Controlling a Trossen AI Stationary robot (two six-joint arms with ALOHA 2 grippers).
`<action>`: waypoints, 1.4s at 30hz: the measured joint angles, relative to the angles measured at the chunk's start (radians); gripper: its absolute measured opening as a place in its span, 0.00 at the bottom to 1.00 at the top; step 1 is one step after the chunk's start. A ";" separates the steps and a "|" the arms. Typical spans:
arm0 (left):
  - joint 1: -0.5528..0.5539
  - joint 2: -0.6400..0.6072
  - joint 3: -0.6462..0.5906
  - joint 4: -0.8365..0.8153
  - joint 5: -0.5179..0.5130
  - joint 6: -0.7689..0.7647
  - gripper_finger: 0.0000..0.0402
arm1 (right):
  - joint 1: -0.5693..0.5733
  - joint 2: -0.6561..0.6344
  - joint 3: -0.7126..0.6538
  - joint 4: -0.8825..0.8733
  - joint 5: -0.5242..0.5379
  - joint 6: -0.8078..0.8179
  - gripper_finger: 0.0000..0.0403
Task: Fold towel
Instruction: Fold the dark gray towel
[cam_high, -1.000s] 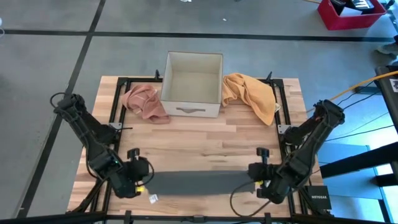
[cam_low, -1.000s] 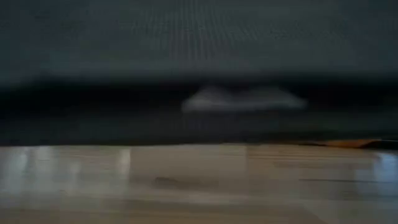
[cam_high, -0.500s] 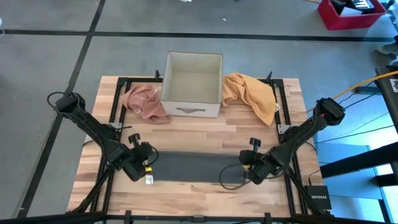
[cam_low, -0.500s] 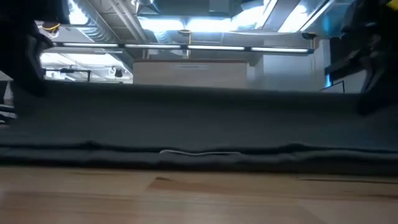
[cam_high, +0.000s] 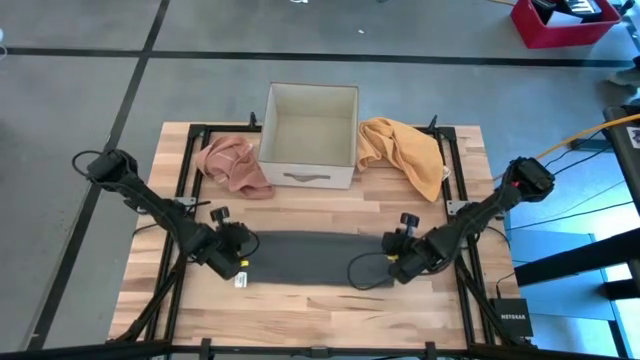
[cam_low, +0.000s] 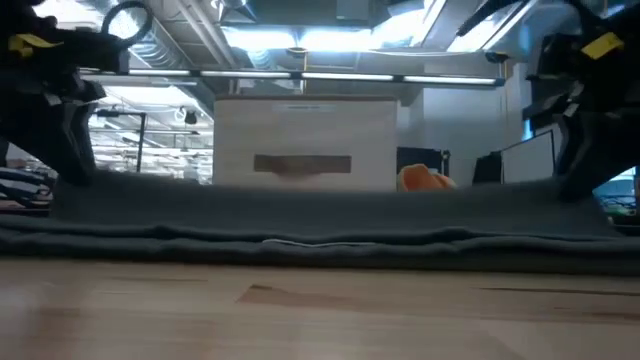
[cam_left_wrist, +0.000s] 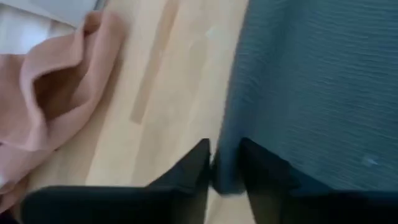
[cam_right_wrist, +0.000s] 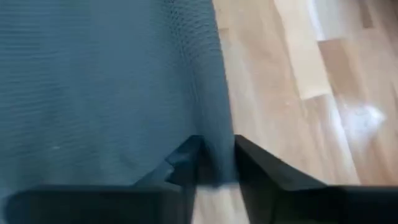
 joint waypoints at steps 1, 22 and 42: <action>0.007 -0.001 0.009 -0.019 -0.001 0.004 0.26 | -0.006 0.000 0.005 -0.017 -0.001 -0.001 0.29; 0.040 0.037 0.039 0.427 0.045 0.105 0.34 | 0.009 0.037 -0.046 0.585 -0.054 -0.180 0.56; 0.213 0.154 0.151 0.774 0.171 0.443 0.33 | 0.027 -0.052 0.090 0.087 -0.330 -0.068 0.56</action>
